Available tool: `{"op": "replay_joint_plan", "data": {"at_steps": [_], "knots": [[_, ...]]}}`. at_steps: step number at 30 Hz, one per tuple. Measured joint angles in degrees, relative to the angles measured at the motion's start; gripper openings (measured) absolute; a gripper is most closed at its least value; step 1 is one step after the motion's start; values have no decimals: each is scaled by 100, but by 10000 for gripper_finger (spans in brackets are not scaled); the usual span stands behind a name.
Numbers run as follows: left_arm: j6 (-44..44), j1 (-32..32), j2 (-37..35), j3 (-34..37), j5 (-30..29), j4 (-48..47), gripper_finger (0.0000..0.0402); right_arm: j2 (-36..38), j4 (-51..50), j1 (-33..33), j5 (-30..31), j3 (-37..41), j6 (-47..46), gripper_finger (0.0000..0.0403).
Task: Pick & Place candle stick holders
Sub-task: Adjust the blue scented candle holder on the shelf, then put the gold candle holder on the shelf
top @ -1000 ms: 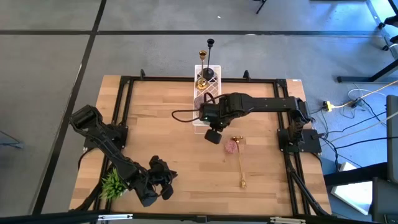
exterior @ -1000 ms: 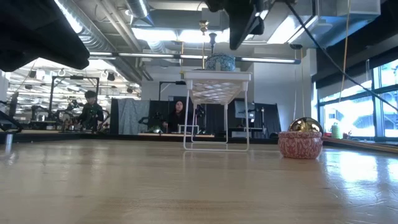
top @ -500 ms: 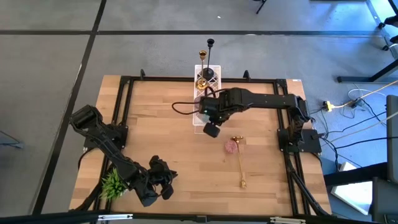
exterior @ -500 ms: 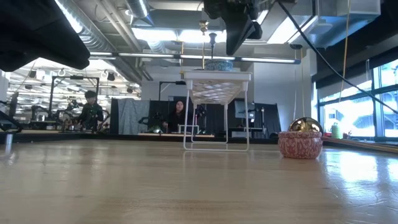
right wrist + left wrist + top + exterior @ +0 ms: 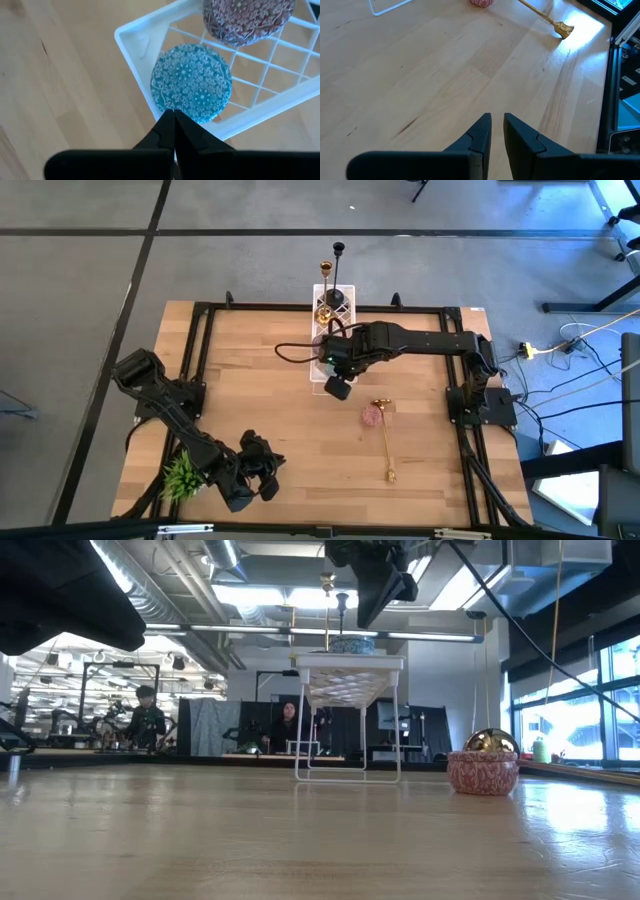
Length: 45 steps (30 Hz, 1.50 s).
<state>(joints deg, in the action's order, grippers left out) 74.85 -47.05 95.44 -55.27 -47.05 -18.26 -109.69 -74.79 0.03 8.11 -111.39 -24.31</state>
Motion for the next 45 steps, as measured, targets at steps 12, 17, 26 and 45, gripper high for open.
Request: {"op": "replay_joint_plan", "data": {"at_steps": [12,17,26,45], "knots": [[-34,-11,0,0,99,47,45,71,-613,341,-217,-135,-536,0],[-281,-11,0,0,327,163,45,119,-971,913,-516,-273,-1050,0],[-1076,-35,0,0,807,519,45,176,-1055,2307,-655,-234,-2508,0],[-1166,-143,0,0,912,655,45,166,-322,4279,-1981,2091,-4947,0]]}}
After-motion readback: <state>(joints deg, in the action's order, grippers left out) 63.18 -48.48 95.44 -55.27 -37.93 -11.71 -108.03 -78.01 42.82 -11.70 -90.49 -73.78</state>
